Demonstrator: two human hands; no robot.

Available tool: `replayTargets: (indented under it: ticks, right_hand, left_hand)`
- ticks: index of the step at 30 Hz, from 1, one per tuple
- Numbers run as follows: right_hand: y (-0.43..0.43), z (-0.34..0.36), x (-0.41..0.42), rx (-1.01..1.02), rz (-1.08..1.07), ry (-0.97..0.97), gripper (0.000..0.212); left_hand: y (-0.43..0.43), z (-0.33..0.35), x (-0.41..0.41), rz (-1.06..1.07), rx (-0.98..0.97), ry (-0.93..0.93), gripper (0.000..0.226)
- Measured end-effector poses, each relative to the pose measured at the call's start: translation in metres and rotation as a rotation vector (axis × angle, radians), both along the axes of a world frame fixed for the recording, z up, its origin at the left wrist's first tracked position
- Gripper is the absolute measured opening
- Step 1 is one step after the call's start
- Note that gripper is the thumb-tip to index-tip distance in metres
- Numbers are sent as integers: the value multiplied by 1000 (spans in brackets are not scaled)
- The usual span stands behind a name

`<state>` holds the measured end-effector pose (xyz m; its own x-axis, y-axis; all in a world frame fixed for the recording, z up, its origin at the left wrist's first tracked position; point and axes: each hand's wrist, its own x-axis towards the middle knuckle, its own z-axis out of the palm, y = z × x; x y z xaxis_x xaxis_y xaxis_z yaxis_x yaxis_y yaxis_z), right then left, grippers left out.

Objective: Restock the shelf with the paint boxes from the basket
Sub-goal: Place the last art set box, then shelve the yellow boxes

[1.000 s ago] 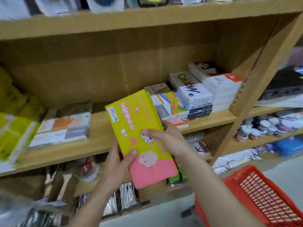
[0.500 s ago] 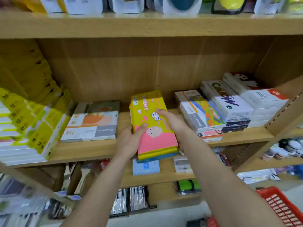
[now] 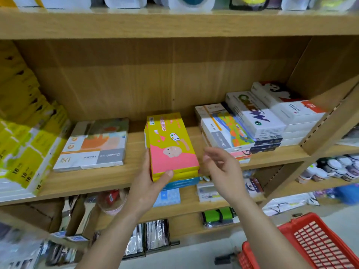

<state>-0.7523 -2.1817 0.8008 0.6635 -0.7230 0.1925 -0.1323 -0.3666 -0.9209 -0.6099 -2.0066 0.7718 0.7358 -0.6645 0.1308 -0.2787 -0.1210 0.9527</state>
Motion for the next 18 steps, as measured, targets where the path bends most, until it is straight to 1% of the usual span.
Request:
replayTargets:
  ticks: [2, 3, 5, 7, 9, 12, 15, 18]
  right_hand:
    - [-6, -7, -23, -303, -150, -39, 36]
    - [-14, -9, -30, -455, -218, -23, 37]
    - [-34, -11, -36, -640, -266, 93, 48]
    - [-54, -15, -36, -693, -205, 268, 58]
    - [-68, -24, -34, -709, -151, 391, 59]
    - [-81, -35, -32, -746, -127, 422, 57]
    - [-88, -42, -22, -755, -109, 440, 61]
    - [-91, -47, -6, -754, -137, 490, 66]
  left_hand:
    - [-10, 1, 1, 10, 16, -21, 76]
    - [-16, 0, 1, 13, 16, -17, 78]
    - [-28, -2, 2, 14, 20, 1, 82]
    - [-44, 0, 1, 21, 45, 10, 79]
    - [-62, 2, 0, 18, 61, 16, 71]
    - [-87, 3, 1, 14, 65, -4, 70]
    - [-102, 3, 10, 44, 83, -14, 78]
    - [-111, 7, 22, 55, 74, 1, 75]
